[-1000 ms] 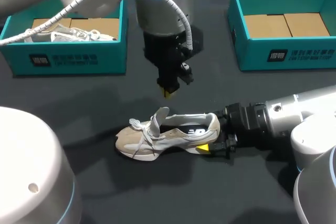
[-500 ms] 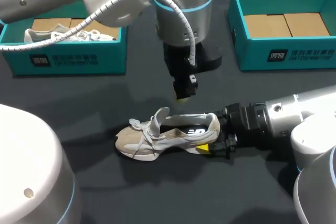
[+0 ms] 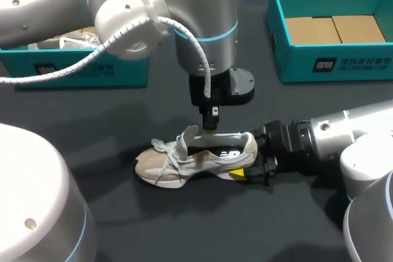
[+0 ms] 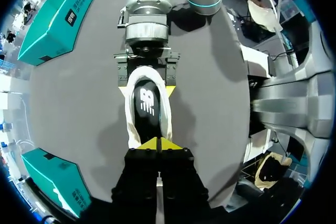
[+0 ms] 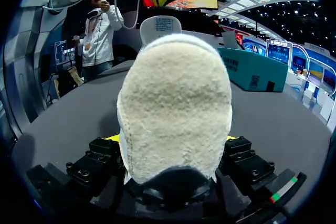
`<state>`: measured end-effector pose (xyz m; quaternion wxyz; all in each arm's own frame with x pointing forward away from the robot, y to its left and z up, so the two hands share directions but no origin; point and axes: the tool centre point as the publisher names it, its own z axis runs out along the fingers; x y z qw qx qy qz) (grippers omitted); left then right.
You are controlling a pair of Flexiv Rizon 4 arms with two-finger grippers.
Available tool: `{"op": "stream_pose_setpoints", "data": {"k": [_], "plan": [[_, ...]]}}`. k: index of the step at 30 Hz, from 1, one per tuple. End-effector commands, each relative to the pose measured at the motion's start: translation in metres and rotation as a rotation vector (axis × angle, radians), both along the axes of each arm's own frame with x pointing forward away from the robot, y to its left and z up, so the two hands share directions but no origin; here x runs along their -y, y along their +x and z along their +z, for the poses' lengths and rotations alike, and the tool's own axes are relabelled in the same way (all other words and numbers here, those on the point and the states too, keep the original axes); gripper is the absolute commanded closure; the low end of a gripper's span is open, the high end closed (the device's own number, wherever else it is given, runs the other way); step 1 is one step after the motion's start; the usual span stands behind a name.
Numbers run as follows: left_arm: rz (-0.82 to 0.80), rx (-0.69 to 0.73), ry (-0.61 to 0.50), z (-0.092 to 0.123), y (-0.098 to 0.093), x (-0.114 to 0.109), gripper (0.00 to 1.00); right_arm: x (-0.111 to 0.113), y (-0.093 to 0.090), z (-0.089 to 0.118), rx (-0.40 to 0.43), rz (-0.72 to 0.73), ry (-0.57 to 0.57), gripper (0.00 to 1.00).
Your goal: Take the shoe out of the shoebox, open the shoe tongue, remove and reinsert the insole, then place the shoe into the shoebox
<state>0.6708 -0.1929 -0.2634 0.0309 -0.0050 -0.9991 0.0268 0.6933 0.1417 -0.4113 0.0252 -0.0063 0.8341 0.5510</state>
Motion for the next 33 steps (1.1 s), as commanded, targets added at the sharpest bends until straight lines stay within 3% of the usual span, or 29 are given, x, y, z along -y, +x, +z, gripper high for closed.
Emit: {"op": "stream_pose_setpoints", "data": {"k": [1, 8, 19, 33], "plan": [[-0.009, -0.025, 0.040, -0.012, 0.010, 0.018, 1.00, 0.000, -0.001, 0.001, 0.000, -0.001, -0.005, 1.00], [-0.009, -0.025, 0.040, -0.012, 0.010, 0.018, 1.00, 0.000, -0.001, 0.001, 0.000, -0.001, -0.005, 1.00], [-0.022, -0.072, 0.040, -0.051, 0.013, 0.031, 1.00, 0.000, -0.001, 0.001, 0.000, -0.001, -0.005, 1.00], [-0.043, -0.134, 0.057, -0.085, 0.012, 0.025, 1.00, 0.000, -0.001, 0.001, 0.000, -0.001, -0.005, 1.00]]}}
